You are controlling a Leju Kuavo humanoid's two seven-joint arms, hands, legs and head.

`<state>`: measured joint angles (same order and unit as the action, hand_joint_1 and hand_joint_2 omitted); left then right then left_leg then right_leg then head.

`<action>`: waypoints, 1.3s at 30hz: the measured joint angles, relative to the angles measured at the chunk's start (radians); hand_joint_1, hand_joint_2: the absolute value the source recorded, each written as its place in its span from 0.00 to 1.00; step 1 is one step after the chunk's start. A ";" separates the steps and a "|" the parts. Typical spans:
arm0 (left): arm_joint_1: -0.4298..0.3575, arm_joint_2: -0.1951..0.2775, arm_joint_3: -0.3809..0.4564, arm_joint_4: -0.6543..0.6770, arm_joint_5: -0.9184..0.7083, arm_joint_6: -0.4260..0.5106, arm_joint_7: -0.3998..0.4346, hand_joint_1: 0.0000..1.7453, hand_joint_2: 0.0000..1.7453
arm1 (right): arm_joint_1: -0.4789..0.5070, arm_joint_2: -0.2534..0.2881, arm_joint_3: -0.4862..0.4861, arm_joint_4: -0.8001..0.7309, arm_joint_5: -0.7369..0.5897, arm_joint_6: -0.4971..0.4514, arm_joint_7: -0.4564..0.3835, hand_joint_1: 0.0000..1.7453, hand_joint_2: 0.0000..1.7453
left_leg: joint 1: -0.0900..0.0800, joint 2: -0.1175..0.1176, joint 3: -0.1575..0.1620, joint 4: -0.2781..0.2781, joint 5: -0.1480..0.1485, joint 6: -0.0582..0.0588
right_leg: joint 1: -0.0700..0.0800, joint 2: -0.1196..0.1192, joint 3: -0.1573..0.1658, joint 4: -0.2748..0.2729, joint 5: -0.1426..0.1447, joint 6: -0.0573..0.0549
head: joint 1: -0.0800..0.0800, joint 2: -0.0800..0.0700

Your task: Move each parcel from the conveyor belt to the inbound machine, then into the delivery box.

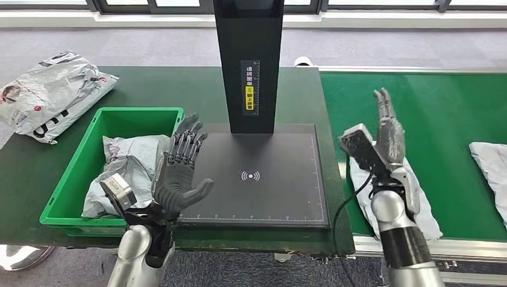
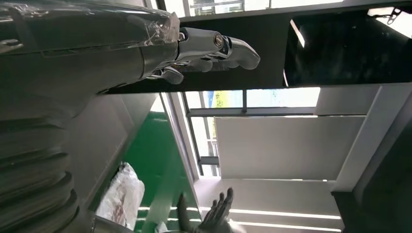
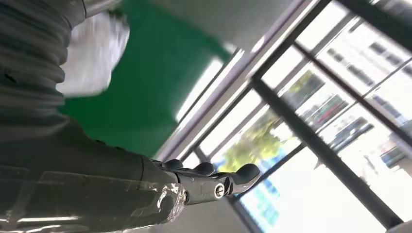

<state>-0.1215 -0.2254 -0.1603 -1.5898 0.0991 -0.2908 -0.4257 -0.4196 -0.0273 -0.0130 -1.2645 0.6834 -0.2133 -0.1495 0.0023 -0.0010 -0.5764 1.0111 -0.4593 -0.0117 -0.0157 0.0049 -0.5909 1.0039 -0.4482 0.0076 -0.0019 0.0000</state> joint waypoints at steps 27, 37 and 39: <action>0.075 -0.005 -0.059 -0.034 -0.033 -0.094 -0.059 0.00 1.00 | -0.281 -0.222 -0.073 0.764 0.387 0.256 0.262 0.00 1.00 | 0.000 -0.004 -0.002 0.000 0.001 0.001 | 0.000 -0.004 0.000 0.000 0.001 0.000 | 0.000 0.000; 0.075 -0.003 -0.059 0.001 -0.054 -0.087 -0.072 0.00 1.00 | -0.243 -0.216 -0.072 0.919 0.424 0.349 0.336 0.00 1.00 | 0.000 -0.005 -0.002 -0.001 0.001 0.001 | 0.000 -0.003 -0.001 0.000 0.000 0.000 | 0.000 0.000; 0.075 -0.003 -0.059 0.003 -0.055 -0.087 -0.072 0.00 1.00 | -0.244 -0.214 -0.072 0.931 0.425 0.361 0.339 0.00 1.00 | 0.000 -0.005 -0.002 -0.001 0.001 0.001 | 0.000 -0.004 -0.001 0.000 0.000 0.000 | 0.000 0.000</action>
<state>-0.0470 -0.2284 -0.2197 -1.5870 0.0443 -0.3780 -0.4978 -0.6638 -0.2415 -0.0855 -0.3331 1.1084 0.1480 0.1898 0.0025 -0.0056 -0.5788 1.0104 -0.4583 -0.0104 -0.0153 0.0012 -0.5915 1.0037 -0.4477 0.0079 -0.0015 0.0000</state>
